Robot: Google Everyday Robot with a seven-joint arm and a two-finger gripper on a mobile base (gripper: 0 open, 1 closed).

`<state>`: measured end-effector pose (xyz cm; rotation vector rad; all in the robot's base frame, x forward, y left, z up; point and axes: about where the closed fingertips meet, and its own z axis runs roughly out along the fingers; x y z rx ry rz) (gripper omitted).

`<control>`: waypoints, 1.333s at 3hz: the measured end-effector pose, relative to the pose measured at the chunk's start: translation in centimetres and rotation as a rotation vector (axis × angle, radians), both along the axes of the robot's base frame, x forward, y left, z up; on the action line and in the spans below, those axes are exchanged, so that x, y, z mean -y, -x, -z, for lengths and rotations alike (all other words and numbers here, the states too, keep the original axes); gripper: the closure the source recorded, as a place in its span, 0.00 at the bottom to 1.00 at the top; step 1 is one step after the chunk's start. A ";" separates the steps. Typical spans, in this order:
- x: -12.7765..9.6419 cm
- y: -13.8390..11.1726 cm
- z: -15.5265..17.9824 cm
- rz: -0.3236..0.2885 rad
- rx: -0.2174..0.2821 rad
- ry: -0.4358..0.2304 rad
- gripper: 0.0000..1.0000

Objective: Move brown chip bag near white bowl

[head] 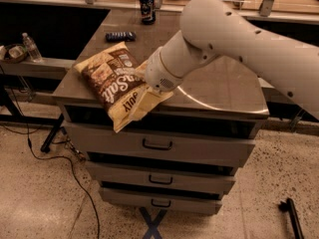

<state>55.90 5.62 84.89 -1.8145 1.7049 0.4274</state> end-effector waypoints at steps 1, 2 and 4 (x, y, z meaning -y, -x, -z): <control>-0.7 -1.1 -0.3 0.022 0.008 -0.042 0.48; 0.0 -2.1 -1.8 0.057 0.030 -0.079 0.71; 5.6 -4.6 -10.2 0.136 0.143 -0.190 1.00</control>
Offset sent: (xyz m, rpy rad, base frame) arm 0.0373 -0.0161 0.0415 0.1303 -0.0633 -0.1154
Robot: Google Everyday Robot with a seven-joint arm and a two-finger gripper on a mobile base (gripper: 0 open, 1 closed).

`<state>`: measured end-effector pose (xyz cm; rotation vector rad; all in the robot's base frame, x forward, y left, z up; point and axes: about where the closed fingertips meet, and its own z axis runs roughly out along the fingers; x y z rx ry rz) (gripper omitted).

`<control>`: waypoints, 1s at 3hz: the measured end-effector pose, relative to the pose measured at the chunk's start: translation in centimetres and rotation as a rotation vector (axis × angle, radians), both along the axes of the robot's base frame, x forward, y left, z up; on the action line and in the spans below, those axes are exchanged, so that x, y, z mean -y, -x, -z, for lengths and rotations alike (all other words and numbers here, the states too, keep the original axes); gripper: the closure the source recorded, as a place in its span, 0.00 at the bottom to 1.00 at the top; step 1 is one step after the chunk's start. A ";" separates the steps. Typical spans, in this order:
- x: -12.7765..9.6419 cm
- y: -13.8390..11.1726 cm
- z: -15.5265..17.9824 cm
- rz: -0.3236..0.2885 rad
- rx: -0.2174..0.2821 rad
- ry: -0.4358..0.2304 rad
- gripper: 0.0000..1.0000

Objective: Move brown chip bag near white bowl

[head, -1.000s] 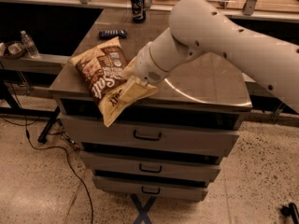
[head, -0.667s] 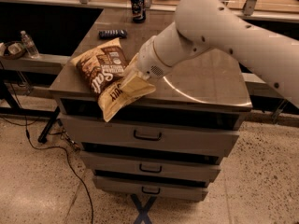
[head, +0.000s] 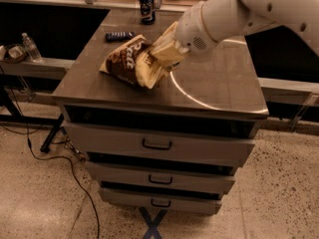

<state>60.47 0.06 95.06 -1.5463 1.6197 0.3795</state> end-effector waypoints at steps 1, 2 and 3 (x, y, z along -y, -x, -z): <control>0.3 -0.7 -1.9 0.003 0.031 -0.009 1.00; -0.1 -1.4 -2.1 -0.011 0.043 0.014 1.00; 4.0 -2.9 -4.2 0.086 0.087 0.037 1.00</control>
Offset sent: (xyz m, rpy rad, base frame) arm 0.0237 0.0007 0.0254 -0.0415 -0.0592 0.0188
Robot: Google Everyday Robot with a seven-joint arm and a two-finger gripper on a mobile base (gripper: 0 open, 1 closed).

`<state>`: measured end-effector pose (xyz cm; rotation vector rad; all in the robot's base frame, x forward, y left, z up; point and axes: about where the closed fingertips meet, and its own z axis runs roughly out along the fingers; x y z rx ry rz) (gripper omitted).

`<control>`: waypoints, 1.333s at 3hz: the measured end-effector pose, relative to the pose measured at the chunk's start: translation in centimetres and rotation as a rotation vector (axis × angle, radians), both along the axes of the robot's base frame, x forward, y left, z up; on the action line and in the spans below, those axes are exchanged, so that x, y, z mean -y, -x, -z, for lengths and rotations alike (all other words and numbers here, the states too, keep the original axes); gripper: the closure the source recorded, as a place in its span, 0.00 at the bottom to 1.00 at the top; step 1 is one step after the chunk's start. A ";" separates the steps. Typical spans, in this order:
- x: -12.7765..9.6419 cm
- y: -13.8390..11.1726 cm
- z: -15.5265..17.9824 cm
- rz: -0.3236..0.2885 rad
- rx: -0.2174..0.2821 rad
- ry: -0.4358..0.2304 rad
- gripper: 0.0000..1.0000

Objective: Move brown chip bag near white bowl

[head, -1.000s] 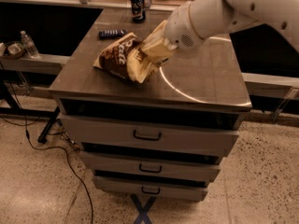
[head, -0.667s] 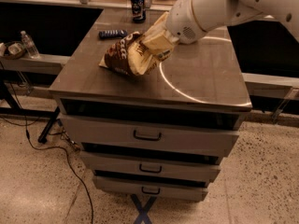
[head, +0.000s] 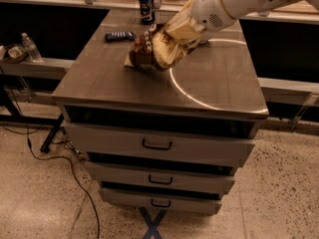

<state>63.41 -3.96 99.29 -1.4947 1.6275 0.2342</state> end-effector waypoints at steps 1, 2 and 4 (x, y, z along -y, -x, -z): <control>4.8 -0.5 -2.2 0.106 0.052 0.014 1.00; 12.2 0.3 -5.3 0.262 0.128 0.025 1.00; 20.6 -0.8 -5.5 0.423 0.198 -0.055 1.00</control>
Offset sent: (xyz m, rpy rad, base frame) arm -0.0076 -0.1809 0.0748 -0.0373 -0.1742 -0.3751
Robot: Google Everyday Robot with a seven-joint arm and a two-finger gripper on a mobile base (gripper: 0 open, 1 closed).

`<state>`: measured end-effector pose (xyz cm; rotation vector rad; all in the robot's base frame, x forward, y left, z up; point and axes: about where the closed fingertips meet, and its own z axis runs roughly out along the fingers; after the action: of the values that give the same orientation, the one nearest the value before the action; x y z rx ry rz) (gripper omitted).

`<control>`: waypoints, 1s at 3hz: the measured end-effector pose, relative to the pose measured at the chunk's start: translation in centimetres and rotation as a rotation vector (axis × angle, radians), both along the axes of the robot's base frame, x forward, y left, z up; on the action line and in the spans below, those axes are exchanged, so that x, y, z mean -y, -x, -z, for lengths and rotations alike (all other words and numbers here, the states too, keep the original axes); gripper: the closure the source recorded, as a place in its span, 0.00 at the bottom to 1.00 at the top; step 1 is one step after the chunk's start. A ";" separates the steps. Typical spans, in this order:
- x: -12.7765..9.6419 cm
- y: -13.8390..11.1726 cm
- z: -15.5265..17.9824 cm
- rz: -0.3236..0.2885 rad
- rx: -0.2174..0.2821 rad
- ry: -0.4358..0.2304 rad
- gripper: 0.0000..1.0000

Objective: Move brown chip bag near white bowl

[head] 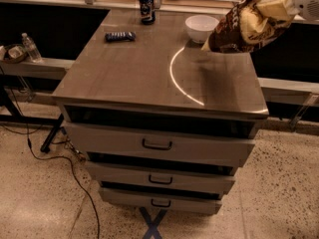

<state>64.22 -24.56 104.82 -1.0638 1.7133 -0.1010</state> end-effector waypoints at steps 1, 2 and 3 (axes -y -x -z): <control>2.1 -3.3 2.6 0.020 -0.002 -0.050 1.00; 3.4 -6.4 5.5 0.034 -0.020 -0.096 1.00; 4.1 -9.3 9.1 0.042 -0.072 -0.130 0.96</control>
Offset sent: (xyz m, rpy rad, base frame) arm 0.1063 -0.0575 -0.0963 0.1600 0.0495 -0.0617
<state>73.51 -28.68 95.76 -0.9454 1.7827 0.0224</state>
